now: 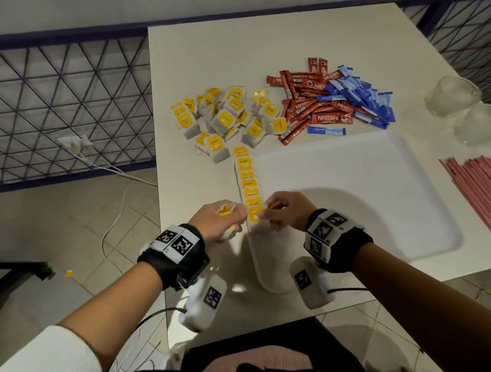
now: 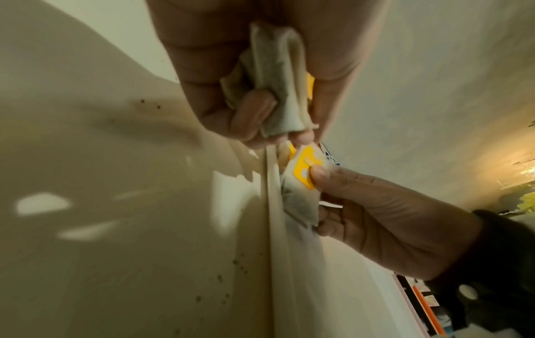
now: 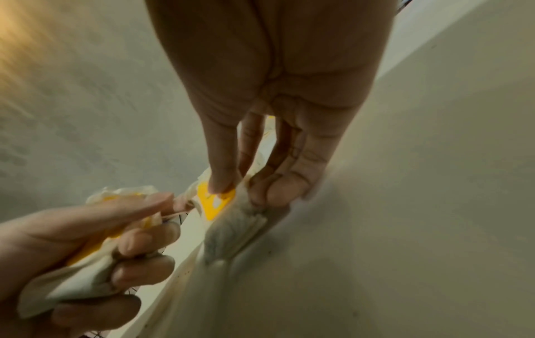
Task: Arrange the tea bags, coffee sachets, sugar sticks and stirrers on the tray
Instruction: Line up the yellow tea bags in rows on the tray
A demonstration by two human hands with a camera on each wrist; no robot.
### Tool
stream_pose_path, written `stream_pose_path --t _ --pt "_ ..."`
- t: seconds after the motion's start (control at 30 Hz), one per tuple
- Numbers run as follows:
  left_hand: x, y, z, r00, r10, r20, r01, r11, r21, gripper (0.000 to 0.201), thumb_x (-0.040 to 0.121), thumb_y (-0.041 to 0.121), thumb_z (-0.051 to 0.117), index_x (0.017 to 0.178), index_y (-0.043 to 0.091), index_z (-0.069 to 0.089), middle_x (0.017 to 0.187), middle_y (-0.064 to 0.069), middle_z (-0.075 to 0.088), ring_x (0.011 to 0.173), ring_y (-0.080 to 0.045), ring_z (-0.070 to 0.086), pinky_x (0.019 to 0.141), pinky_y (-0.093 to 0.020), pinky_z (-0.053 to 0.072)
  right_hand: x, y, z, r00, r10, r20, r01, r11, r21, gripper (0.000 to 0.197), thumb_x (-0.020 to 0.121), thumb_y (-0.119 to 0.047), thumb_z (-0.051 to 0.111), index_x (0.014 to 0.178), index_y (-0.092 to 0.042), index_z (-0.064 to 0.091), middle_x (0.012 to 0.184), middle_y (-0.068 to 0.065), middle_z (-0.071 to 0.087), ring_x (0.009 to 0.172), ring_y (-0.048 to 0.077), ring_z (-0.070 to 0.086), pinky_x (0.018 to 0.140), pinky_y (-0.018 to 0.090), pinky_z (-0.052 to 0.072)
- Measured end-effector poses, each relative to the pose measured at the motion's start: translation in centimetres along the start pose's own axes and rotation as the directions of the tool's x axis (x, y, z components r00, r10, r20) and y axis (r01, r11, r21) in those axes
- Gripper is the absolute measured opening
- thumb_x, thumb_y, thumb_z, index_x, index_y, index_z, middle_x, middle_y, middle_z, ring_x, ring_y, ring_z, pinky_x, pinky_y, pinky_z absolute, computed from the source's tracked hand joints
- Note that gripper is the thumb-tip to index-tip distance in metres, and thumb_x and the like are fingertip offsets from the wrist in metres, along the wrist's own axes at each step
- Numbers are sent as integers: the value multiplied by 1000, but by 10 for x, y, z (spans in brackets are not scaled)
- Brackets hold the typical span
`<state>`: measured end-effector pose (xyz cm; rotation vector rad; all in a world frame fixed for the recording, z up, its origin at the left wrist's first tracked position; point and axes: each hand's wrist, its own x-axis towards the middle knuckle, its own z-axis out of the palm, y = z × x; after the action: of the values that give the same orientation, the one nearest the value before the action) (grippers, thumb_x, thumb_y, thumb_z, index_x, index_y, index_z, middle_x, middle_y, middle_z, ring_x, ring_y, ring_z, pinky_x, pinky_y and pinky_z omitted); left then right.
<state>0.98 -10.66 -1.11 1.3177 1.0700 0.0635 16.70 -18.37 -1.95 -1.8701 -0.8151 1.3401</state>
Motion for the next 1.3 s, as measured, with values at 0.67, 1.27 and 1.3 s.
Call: stream_pose_path --t 0.67,1.27,1.3 --pt "2 0 15 989 43 -138 39 840 541 37 70 39 77 85 21 48 91 0 59 89 -20 57 82 -31 46 6 -5 -3 998 67 17 -63 985 -159 24 81 -18 68 68 -14 49 54 5 58 46 16 55 47 20 46" --pt "3 -2 17 982 106 -155 -14 866 499 28 76 35 74 87 22 52 92 3 57 77 -3 54 71 -15 38 4 -7 -8 999 52 -8 -52 994 -97 22 79 -19 71 72 -12 51 59 6 58 53 20 57 61 34 53" --pt "2 -1 15 982 99 -162 -13 887 461 28 75 38 74 85 22 53 88 4 59 68 1 54 65 -13 39 3 -10 -11 999 36 -23 -38 994 -106 22 79 -21 71 72 -12 52 59 5 58 54 19 57 64 35 54"
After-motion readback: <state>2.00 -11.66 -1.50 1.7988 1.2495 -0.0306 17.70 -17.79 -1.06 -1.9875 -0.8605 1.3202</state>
